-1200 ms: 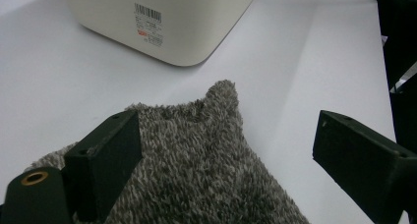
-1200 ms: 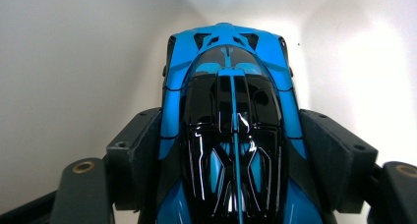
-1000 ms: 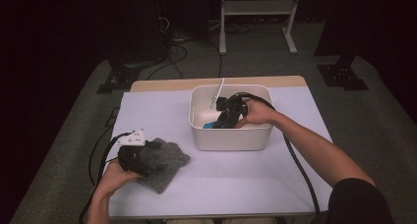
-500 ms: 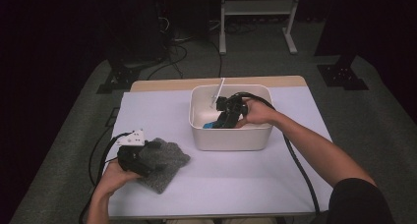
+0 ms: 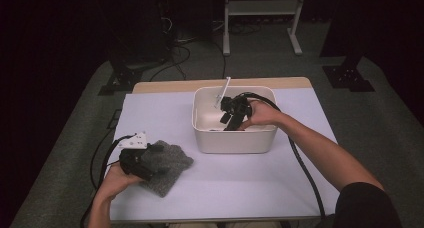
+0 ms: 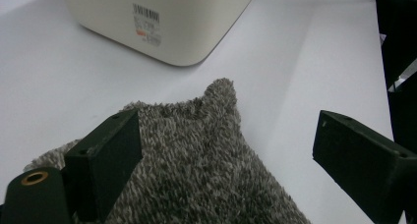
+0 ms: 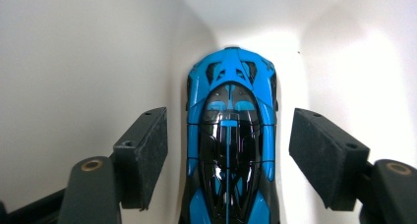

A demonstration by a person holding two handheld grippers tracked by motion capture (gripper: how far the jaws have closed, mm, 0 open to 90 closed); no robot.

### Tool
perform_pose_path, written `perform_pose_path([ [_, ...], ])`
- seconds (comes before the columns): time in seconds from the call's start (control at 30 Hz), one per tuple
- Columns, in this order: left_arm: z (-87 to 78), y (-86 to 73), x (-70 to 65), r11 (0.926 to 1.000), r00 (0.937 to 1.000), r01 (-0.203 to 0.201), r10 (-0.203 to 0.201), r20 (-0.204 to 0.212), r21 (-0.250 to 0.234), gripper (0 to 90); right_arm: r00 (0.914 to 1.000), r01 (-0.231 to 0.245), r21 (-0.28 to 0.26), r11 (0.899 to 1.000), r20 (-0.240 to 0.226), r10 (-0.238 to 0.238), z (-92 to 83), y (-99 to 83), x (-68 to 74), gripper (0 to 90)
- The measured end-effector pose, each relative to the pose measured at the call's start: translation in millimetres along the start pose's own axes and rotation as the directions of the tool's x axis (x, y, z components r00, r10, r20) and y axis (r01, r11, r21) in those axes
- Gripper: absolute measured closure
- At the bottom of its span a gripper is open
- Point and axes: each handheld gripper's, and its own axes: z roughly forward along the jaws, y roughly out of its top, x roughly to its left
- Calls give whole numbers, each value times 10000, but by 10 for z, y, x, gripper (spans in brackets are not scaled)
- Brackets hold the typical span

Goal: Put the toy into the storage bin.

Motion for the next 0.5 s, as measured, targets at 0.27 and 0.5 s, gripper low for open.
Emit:
perform_pose_path([
  [0.27,-13,4,-13,10000,10000,-29,29,-64,-66,102,9998,-99,-424,9990,196,108,-105,-17,17,291],
  [0.5,-2,0,-17,10000,10000,0,0,-23,-46,102,9985,-364,-1016,9942,360,403,-336,-66,47,289],
])
